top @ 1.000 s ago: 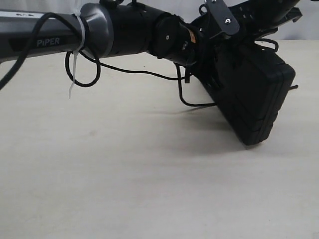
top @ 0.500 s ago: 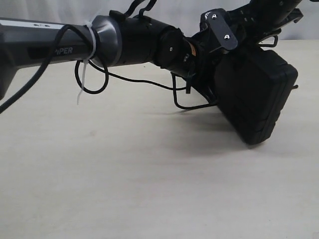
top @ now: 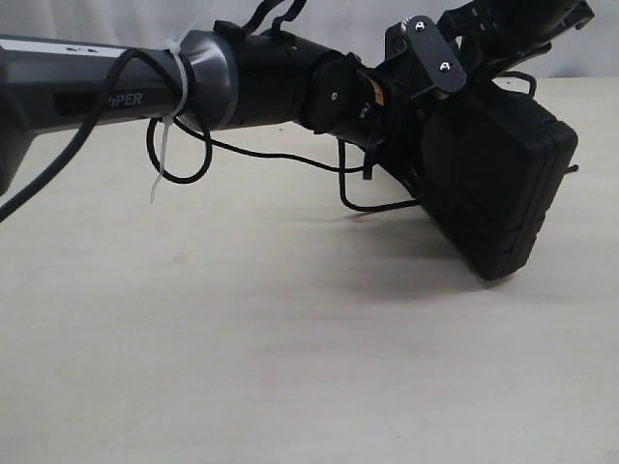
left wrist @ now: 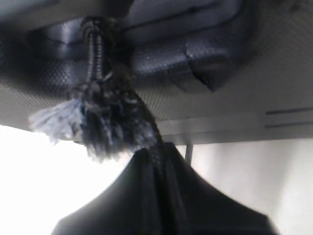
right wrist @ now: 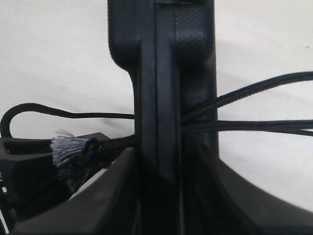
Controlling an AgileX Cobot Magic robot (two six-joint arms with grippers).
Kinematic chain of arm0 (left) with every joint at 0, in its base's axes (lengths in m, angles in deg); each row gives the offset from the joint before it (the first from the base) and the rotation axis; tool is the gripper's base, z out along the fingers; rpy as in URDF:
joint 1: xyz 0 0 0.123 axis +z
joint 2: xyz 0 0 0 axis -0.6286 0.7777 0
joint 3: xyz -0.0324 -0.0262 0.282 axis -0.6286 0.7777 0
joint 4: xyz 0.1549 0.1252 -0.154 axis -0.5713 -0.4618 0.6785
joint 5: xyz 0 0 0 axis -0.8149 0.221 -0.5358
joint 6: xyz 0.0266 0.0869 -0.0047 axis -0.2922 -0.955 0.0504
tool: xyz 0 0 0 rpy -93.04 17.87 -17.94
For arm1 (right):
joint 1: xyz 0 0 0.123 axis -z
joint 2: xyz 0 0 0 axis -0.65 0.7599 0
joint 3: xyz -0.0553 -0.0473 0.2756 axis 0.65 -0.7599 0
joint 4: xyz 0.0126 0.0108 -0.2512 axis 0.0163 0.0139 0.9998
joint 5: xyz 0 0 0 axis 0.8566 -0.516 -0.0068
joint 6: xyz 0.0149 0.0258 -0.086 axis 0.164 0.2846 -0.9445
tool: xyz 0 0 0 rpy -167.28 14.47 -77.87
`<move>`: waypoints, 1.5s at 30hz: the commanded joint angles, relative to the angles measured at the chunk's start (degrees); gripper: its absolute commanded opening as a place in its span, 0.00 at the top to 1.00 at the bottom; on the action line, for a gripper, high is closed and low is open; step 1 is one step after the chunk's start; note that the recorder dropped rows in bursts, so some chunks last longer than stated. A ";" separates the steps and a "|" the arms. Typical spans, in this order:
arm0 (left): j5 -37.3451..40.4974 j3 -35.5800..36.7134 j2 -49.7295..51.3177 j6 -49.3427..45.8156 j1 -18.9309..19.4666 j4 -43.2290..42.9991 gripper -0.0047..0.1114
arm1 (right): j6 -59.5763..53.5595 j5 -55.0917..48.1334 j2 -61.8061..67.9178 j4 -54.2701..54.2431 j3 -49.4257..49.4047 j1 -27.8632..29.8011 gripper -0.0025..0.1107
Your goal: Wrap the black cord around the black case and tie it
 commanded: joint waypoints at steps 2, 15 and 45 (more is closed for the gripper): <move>-1.77 -0.08 -0.04 -0.01 -0.39 -0.01 0.96 | -1.65 -0.60 -0.58 -3.49 0.13 -0.46 0.66; -4.94 -0.08 -0.04 0.11 -0.39 0.69 0.96 | -2.17 -0.60 -1.03 -5.05 -0.23 -0.46 0.66; -15.08 -0.08 2.20 0.38 -2.09 4.04 0.96 | -5.66 -0.60 -1.22 -10.26 -2.00 -0.46 0.66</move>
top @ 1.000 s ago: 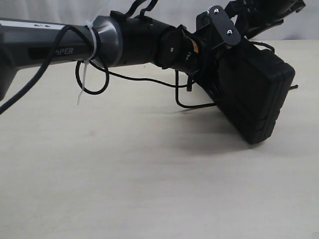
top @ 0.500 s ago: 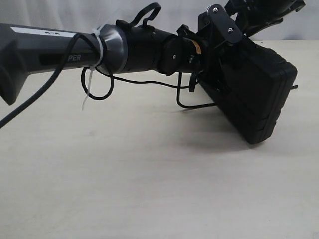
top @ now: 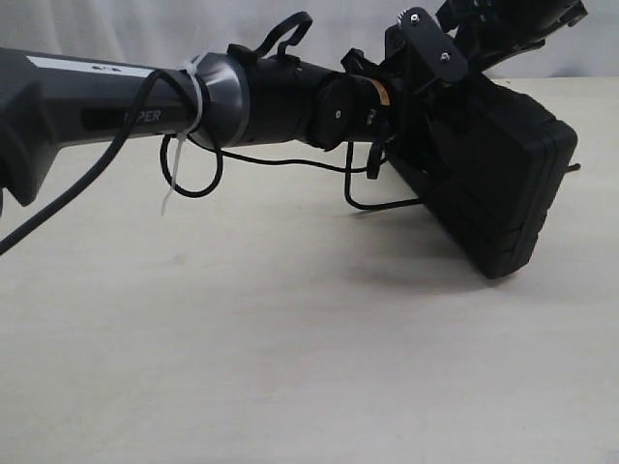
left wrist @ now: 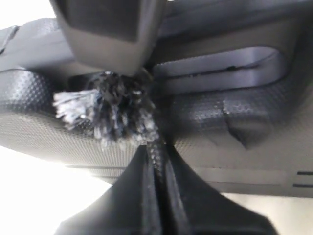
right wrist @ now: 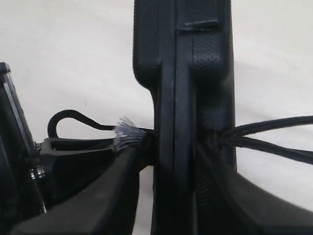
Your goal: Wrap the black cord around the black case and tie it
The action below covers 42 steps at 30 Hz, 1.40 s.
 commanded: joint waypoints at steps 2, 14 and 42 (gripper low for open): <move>-2.06 -0.67 0.03 0.38 -1.63 -0.41 0.96 | 1.35 -3.10 -0.88 1.29 -0.56 -1.34 0.66; -4.29 -0.67 0.03 0.45 -1.63 0.11 0.96 | 1.74 -3.10 -1.49 1.00 -0.56 -1.34 0.48; -2.10 -0.67 0.03 0.45 -1.63 0.20 0.96 | 18.93 2.46 -9.95 35.33 -13.06 -1.09 0.94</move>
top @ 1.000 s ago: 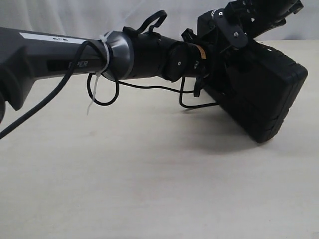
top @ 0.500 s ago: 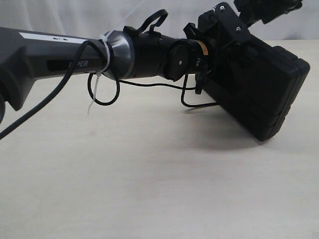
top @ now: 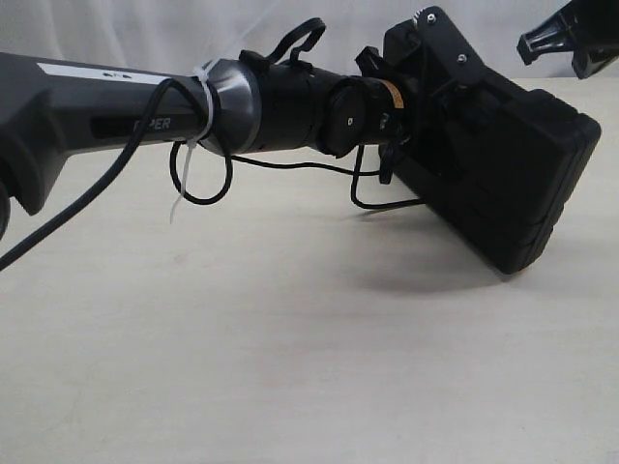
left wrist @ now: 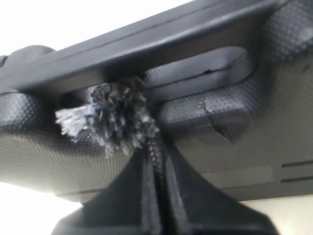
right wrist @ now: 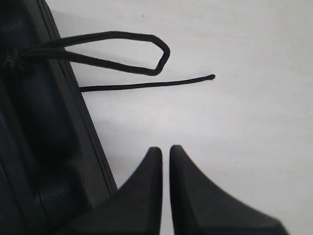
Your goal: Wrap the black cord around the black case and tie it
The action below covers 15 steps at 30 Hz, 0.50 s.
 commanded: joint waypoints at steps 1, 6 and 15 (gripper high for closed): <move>0.10 -0.44 -0.28 0.33 -0.55 0.43 0.96 | 0.30 1.48 -0.11 -0.44 -3.67 0.30 0.94; -0.01 -0.44 -0.28 0.33 -0.55 0.42 0.96 | -5.77 3.66 -0.11 -9.31 -4.66 0.30 0.94; -2.35 -0.44 -0.28 0.33 -0.55 0.64 0.96 | -6.76 3.98 -0.11 -10.49 -4.66 0.30 0.94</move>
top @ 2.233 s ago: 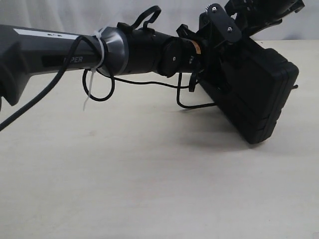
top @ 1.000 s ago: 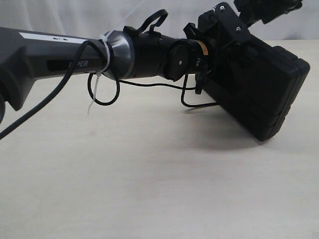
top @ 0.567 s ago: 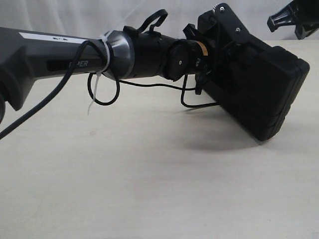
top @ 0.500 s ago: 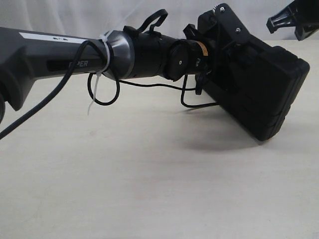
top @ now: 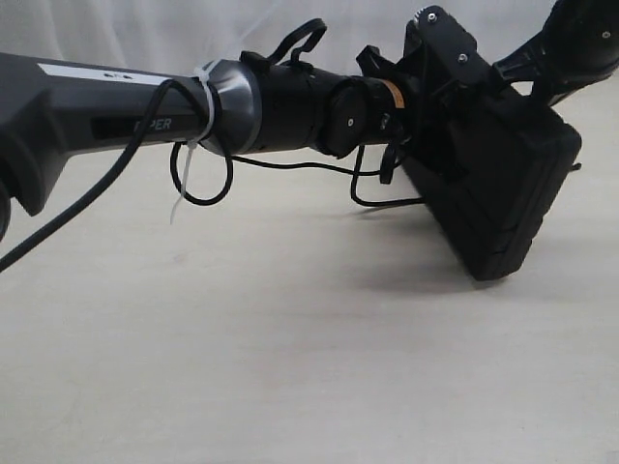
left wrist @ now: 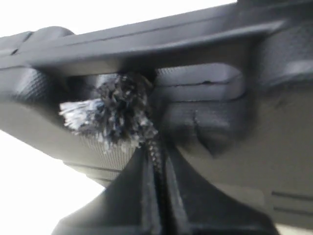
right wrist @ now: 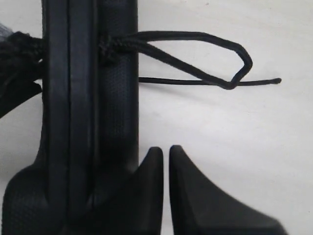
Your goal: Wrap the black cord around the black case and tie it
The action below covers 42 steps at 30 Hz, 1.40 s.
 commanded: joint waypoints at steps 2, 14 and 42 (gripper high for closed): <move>-1.55 -0.44 -0.28 0.33 -0.55 0.64 0.96 | -0.59 0.89 -0.11 -0.57 -0.31 0.30 0.94; -1.55 -0.44 -0.28 -0.07 -0.45 -0.64 0.53 | -6.66 1.89 -0.11 -7.71 -0.31 0.30 0.94; 29.90 -0.44 -8.05 -1.52 7.46 -13.16 0.45 | -12.24 3.59 -0.11 -19.27 -0.31 0.03 0.94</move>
